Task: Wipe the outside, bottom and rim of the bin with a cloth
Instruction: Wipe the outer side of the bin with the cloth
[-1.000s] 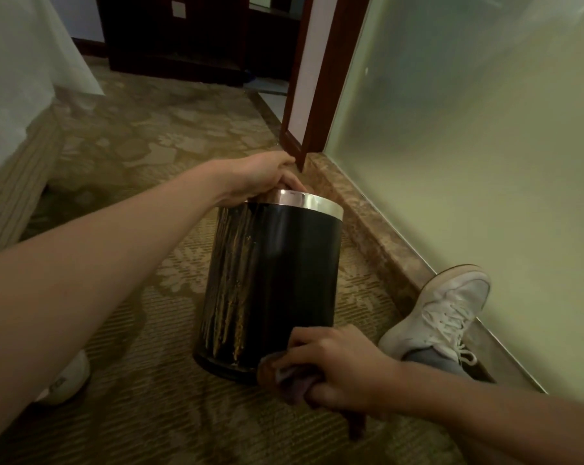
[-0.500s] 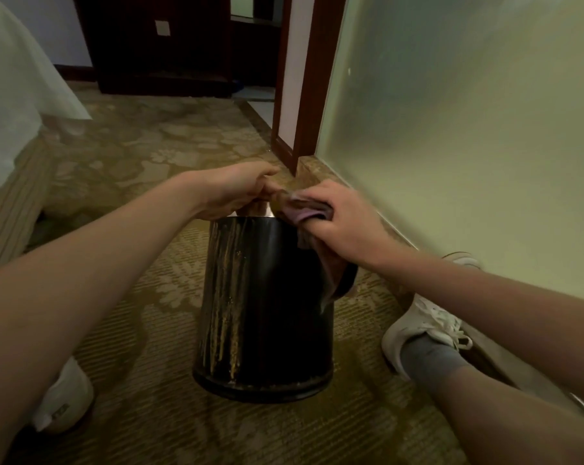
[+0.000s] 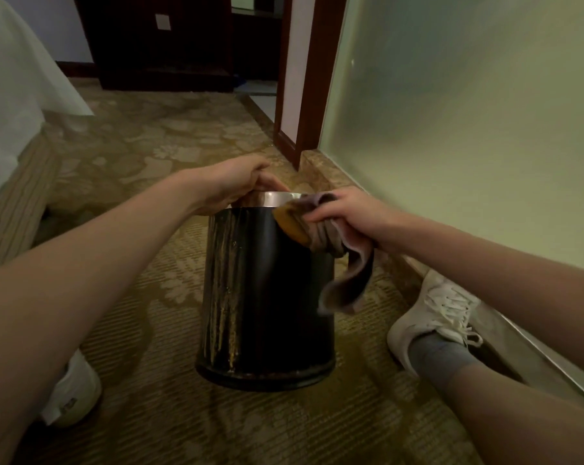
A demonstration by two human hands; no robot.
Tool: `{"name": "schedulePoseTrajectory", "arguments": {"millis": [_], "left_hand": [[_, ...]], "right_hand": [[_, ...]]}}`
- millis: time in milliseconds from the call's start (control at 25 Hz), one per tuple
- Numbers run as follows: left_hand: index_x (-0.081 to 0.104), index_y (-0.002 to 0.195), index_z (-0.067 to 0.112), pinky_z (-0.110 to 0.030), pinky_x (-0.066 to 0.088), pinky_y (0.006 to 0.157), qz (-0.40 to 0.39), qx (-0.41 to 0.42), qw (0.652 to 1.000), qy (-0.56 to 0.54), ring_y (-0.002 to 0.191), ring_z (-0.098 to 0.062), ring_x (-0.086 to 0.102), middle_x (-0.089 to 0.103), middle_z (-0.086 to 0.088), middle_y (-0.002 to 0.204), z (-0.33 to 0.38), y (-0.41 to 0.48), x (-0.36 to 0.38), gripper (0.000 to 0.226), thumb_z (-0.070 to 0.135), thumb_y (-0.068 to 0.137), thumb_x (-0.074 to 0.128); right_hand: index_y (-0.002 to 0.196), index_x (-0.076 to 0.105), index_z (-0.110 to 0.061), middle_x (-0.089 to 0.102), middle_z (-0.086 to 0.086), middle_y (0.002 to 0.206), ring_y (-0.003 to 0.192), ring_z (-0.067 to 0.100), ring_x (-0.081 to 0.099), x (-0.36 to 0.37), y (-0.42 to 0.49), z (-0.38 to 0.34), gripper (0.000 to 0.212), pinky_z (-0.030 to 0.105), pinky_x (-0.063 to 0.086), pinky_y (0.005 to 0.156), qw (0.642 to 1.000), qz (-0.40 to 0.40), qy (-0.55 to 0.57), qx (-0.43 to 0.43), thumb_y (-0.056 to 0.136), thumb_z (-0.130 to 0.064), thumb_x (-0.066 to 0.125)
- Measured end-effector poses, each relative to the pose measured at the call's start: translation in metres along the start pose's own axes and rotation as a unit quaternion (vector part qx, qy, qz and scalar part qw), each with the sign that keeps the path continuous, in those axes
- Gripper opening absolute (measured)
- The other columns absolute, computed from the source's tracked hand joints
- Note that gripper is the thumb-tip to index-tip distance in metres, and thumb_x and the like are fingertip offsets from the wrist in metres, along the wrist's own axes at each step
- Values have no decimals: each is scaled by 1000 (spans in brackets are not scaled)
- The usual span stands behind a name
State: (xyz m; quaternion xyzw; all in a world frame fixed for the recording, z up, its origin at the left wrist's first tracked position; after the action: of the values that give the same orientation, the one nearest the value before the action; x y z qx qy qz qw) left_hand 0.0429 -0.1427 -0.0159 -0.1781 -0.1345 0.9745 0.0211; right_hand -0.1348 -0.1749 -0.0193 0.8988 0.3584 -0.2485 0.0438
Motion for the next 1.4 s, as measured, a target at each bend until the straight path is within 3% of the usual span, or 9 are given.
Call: {"name": "schedulePoseTrajectory", "arguments": {"millis": [200,400,680,840,960,1040,1160,1280,1400], "left_hand": [[44,141,9,-35,38,102,27,11,999,-15,97,-13,58,71,3,92,-3,12,0,49,35,102,29],[70,109,16,-33,37,104,-20,-2,1000,2,110,-16,59,70,-3,111,-2,8,6,58,44,102,19],[69,113,20,-37,35,103,-8,-4,1000,29,114,-18,57,68,-4,118,5,-5,8,58,43,102,17],[43,138,18,-37,39,100,-22,13,1000,3,113,-19,58,69,-6,115,15,-14,13,44,35,104,21],[50,135,13,-31,37,101,-83,-1,997,-9,121,-15,52,61,-5,127,17,-15,20,64,52,100,13],[46,141,15,-31,39,95,-106,-12,994,4,120,-15,50,54,-6,137,19,-15,26,71,59,97,11],[36,147,15,-29,37,88,-80,-5,996,41,115,-16,47,48,-9,143,25,-17,32,64,53,101,13],[48,134,12,-38,47,90,-40,39,998,17,107,-28,57,60,-16,123,29,-17,33,45,36,103,27],[59,100,20,-26,52,70,-51,45,998,-15,87,-21,57,61,-7,91,31,-19,32,36,35,103,27]], "right_hand": [[106,64,-21,68,1,104,95,18,61,-7,7,-26,21,31,47,87,953,133,-229,-148,87,-30,67],[110,56,-32,56,-6,92,78,18,59,28,-23,-16,23,40,52,60,846,242,-402,-253,87,-35,55],[110,60,-30,55,-5,94,78,17,61,84,-95,45,32,26,36,44,802,7,-508,-314,78,-33,60],[109,58,-28,56,-5,93,79,22,62,30,-46,-9,26,32,42,50,820,196,-478,-249,85,-35,53],[110,59,-25,56,-3,92,75,19,58,21,-35,-27,26,29,36,51,809,273,-462,-240,85,-32,58],[105,62,-24,58,-1,94,77,19,59,54,-56,-18,23,29,41,48,798,193,-483,-305,83,-31,57],[103,62,-24,59,2,95,78,20,59,90,-73,-6,23,25,30,48,713,46,-582,-387,82,-33,59],[110,63,-21,63,8,106,88,27,64,49,-37,-51,30,28,38,51,728,196,-579,-310,82,-29,58],[112,63,-19,63,11,108,92,29,63,47,-28,-56,30,31,40,53,699,230,-600,-313,84,-30,62]]}}
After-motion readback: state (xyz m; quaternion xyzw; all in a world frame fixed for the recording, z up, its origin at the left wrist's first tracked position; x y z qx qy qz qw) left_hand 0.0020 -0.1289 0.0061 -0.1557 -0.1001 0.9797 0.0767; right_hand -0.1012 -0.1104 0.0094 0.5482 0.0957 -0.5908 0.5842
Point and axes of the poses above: each hand's wrist, its own y-axis towards the middle knuckle, its own x-axis out of the palm, z = x × y, the point moved 5 cm from there along y, towards the middle knuckle
